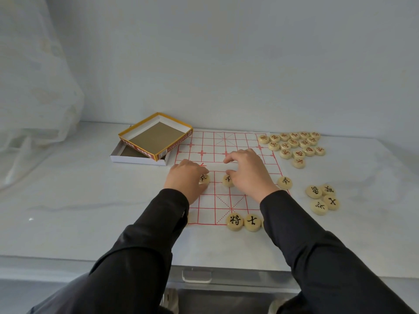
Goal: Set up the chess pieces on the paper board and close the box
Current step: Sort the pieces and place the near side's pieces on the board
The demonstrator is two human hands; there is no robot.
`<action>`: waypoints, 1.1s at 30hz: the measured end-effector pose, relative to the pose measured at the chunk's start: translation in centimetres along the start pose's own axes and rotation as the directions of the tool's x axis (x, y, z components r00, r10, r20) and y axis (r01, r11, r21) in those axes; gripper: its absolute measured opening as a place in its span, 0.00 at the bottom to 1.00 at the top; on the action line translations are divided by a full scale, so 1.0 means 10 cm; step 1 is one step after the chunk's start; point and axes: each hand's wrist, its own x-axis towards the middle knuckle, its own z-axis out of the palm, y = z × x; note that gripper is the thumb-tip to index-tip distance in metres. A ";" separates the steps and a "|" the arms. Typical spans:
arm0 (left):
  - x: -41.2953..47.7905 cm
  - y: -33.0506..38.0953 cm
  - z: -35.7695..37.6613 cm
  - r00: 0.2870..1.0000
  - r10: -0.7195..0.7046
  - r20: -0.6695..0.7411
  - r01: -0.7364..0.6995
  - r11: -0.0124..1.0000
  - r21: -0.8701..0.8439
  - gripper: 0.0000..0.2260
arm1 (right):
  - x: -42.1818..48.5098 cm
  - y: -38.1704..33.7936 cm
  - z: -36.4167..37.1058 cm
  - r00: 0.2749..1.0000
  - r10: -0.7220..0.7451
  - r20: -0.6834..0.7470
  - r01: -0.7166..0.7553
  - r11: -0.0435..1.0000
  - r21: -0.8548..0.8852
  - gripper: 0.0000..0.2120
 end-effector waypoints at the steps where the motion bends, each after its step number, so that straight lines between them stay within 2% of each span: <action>1: 0.01 0.01 0.00 1.000 0.001 0.003 -0.001 1.000 0.006 0.19 | 0.00 0.01 0.00 1.000 -0.001 -0.002 0.001 1.000 -0.002 0.14; 18: -0.01 0.04 -0.07 1.000 0.006 -0.001 -0.006 0.999 -0.041 0.21 | 0.01 0.09 -0.03 1.000 -0.008 0.005 0.008 0.999 -0.036 0.14; 24: -0.04 0.29 -0.05 0.985 0.134 -0.107 -0.137 0.990 -0.019 0.20 | -0.07 0.29 -0.12 1.000 -0.016 -0.004 0.015 0.994 -0.107 0.13; 33: -0.05 0.78 0.20 0.949 0.297 -0.101 -0.298 0.955 0.008 0.21 | -0.26 0.66 -0.33 0.999 0.038 -0.004 -0.039 0.990 -0.135 0.14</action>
